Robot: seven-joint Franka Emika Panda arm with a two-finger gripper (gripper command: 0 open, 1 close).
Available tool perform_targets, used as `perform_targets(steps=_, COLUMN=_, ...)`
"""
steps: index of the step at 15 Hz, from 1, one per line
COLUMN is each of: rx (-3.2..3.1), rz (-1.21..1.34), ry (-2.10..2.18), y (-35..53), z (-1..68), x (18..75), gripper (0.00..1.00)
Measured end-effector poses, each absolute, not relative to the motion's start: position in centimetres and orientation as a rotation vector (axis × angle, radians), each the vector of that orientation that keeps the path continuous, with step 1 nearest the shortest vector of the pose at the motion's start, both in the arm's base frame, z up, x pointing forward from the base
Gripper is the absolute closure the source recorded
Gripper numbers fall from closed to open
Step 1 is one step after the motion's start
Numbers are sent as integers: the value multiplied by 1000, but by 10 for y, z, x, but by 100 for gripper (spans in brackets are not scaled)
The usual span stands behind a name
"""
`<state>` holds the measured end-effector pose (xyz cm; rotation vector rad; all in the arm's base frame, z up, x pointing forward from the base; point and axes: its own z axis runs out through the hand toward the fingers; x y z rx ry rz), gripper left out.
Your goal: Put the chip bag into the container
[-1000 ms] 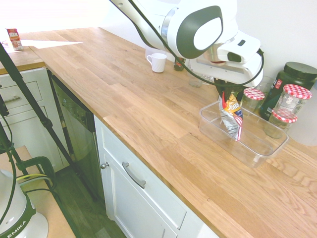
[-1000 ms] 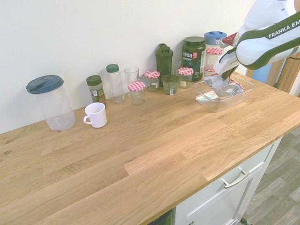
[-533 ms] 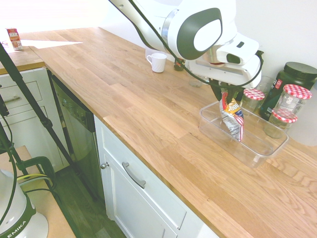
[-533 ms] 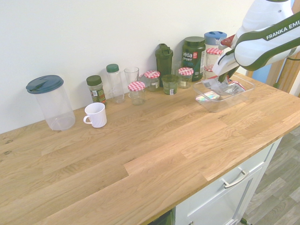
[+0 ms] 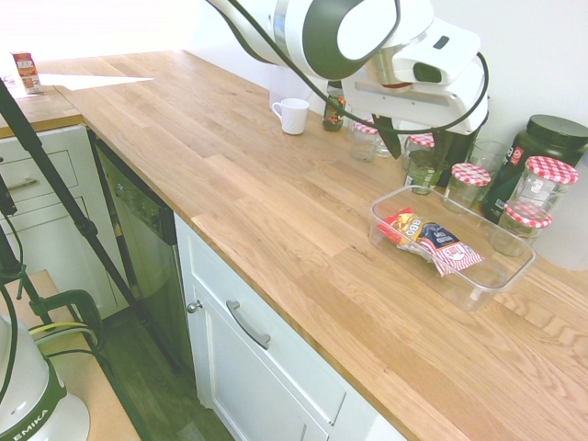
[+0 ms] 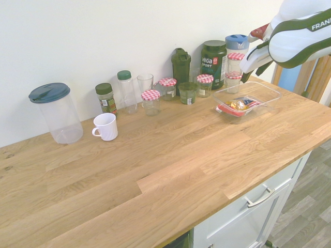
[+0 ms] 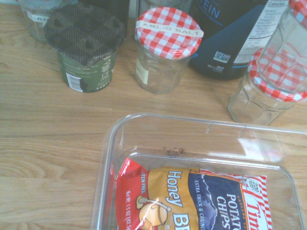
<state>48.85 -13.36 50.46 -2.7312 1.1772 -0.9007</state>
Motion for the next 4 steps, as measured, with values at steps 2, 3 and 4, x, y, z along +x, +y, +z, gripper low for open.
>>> perform_targets(steps=2, rx=-2724, rz=-909, ry=1162, y=-131, z=510, x=477, gripper=0)
perform_targets(steps=3, rx=-2721, rz=-910, ry=1159, y=-131, z=513, x=474, gripper=0)
perform_targets(steps=4, rx=-2720, rz=-908, ry=1156, y=-131, z=515, x=472, gripper=0)
